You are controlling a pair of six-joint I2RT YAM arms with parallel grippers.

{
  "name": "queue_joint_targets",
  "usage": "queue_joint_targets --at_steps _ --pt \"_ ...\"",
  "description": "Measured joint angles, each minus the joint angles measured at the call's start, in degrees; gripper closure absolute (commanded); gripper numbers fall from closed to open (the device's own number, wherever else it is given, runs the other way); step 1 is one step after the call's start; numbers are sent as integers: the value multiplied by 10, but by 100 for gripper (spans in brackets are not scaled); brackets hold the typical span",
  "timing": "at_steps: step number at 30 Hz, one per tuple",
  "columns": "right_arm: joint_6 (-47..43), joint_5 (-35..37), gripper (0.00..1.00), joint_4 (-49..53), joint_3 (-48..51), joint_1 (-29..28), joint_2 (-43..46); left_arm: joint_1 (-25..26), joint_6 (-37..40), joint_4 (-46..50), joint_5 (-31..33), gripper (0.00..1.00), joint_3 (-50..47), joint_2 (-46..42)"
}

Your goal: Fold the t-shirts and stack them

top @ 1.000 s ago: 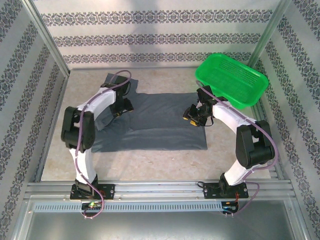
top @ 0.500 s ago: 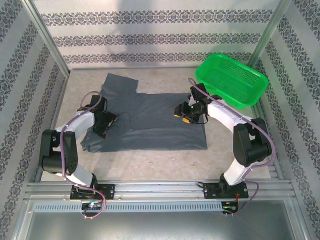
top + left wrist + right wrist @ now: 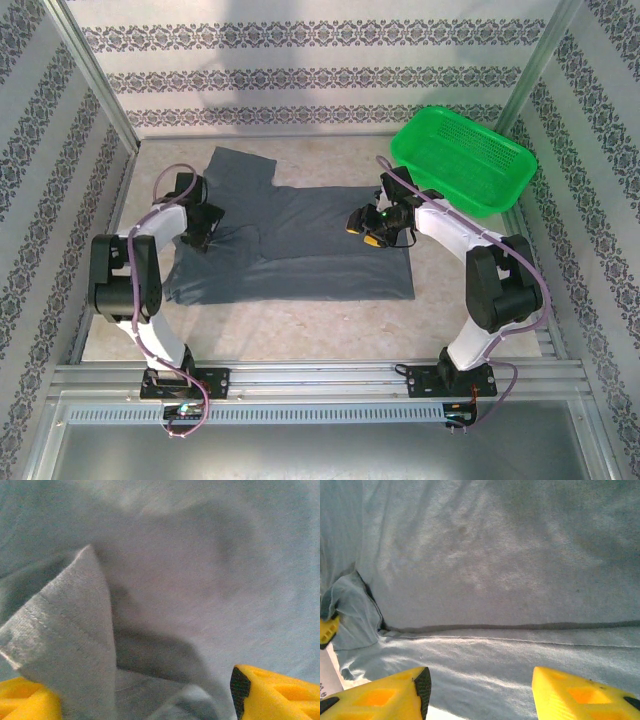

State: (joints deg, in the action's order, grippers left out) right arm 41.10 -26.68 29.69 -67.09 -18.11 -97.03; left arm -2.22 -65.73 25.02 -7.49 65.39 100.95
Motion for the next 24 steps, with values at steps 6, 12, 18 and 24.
queue_joint_targets --at_steps 6,12,18,24 --pt "0 0 44 0 0 0 0 -5 39 -2 2 28 67 57" --pt "3 0 48 -1 3 12 0 -17 75 -2 -5 36 74 66" --pt "21 11 67 -8 39 53 5 -18 83 28 -2 54 15 -22" --pt "23 46 80 25 49 74 3 -15 67 59 -14 68 -54 -88"
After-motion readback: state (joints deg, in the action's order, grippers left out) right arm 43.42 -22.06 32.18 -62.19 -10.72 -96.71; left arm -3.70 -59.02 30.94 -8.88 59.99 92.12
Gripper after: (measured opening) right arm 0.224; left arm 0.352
